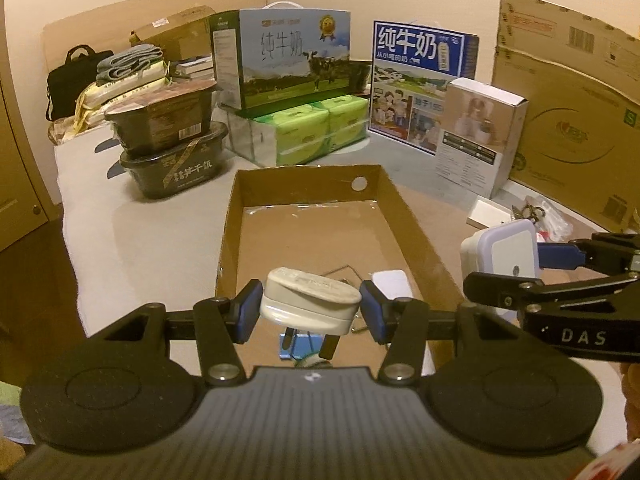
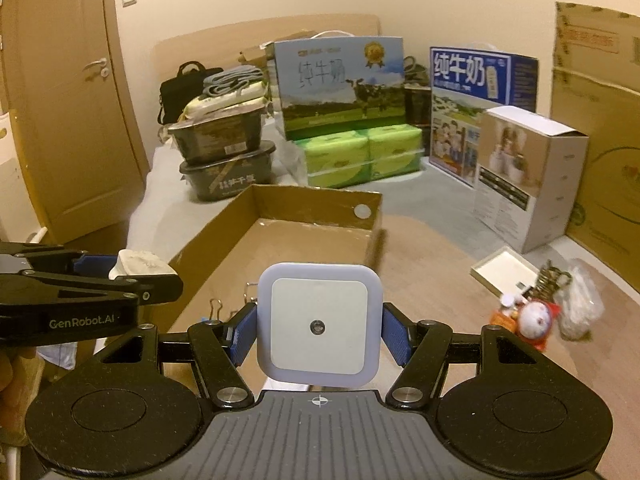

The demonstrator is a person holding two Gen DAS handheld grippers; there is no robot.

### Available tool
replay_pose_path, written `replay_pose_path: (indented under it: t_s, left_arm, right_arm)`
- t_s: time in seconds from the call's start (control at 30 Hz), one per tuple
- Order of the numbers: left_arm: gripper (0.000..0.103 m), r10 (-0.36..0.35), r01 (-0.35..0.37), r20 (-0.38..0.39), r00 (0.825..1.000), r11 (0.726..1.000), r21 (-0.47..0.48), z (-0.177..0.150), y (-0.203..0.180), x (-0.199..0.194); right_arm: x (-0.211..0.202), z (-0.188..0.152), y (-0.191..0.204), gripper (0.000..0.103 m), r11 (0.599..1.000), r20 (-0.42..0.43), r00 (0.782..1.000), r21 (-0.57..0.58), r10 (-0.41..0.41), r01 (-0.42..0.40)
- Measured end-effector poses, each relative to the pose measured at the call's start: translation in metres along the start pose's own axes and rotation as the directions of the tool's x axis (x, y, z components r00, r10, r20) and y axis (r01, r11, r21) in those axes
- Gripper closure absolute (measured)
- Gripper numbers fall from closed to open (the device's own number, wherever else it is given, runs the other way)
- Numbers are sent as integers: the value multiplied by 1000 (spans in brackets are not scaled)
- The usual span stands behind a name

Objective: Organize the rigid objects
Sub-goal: 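Carry the plug into the cardboard box and open the left tool while the right carries the night light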

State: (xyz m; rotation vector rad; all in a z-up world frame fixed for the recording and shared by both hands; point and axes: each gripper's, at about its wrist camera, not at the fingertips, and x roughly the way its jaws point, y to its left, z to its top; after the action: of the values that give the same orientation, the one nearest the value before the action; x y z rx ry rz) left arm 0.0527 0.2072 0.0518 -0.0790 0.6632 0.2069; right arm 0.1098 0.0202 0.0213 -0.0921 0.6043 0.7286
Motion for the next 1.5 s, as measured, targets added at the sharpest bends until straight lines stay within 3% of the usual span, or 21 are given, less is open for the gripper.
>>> replay_pose_path:
  t_s: [0.53, 1.27, 1.33, 1.37, 1.4, 1.5]
  left_arm:
    - [54, -5, 5, -34, 999, 1000, 7, 27, 34, 66]
    - [53, -16, 20, -78, 997, 999, 47, 53, 47, 144]
    - [50, -24, 28, -85, 996, 999, 45, 52, 46, 148]
    - [39, -22, 25, -72, 997, 999, 47, 53, 45, 147]
    - [36, -20, 23, -60, 998, 999, 49, 53, 44, 145]
    - [36, -24, 27, -44, 999, 998, 53, 55, 43, 140]
  right_arm:
    - [81, 27, -6, 38, 1000, -69, 998, -6, -9, 8]
    - [164, 57, -29, 38, 999, -96, 995, -29, -19, 17]
    - [166, 57, -30, 38, 999, -96, 995, -30, -15, 12]
    - [166, 57, -30, 38, 1000, -98, 995, -26, -12, 9]
    - [167, 57, -30, 38, 1000, -99, 995, -25, -11, 9]
    - [166, 57, -29, 38, 1000, -100, 995, -22, -8, 6]
